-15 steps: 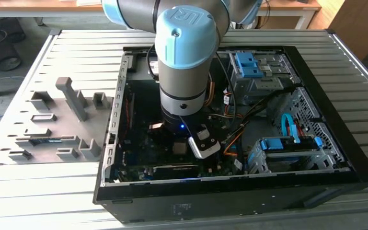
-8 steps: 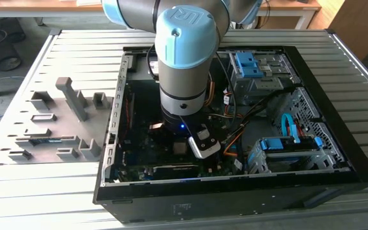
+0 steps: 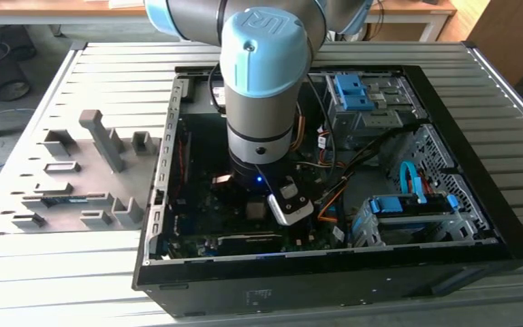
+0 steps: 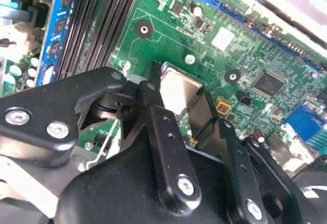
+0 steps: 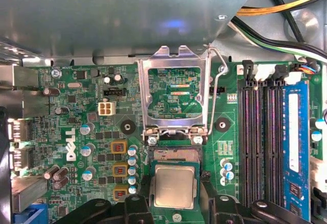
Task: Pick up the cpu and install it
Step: 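Place the cpu into insertion slot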
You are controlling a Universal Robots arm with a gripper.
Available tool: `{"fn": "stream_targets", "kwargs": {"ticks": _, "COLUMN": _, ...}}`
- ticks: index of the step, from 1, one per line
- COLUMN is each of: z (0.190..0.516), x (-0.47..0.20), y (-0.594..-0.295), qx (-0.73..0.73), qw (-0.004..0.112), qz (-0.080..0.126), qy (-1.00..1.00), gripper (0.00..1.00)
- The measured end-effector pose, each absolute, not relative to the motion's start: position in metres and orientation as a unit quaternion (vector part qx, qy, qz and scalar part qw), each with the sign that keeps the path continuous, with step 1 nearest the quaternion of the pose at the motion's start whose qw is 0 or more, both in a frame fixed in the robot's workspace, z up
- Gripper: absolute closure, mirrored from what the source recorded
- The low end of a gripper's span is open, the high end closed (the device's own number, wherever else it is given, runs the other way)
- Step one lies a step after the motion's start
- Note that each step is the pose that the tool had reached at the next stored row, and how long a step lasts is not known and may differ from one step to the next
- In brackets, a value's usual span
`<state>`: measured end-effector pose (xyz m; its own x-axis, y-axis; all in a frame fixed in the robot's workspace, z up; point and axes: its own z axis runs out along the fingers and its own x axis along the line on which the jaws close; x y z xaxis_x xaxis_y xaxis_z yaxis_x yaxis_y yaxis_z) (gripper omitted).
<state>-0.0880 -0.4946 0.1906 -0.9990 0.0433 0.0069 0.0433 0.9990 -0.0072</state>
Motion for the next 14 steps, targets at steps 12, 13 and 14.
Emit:
{"fn": "stream_targets", "kwargs": {"ticks": 12, "z": 0.1972, "x": -0.0879, "y": -0.4865, "qx": -0.010, "qw": 0.003, "qz": 0.004, "qy": -1.000, "gripper": 0.54}}
{"fn": "stream_targets", "kwargs": {"ticks": 13, "z": 0.1971, "x": -0.0879, "y": -0.4855, "qx": -0.010, "qw": 0.003, "qz": 0.004, "qy": -1.000, "gripper": 0.54}}
{"fn": "stream_targets", "kwargs": {"ticks": 14, "z": 0.1971, "x": -0.0880, "y": -0.4854, "qx": -0.010, "qw": 0.003, "qz": 0.004, "qy": -1.000, "gripper": 0.54}}
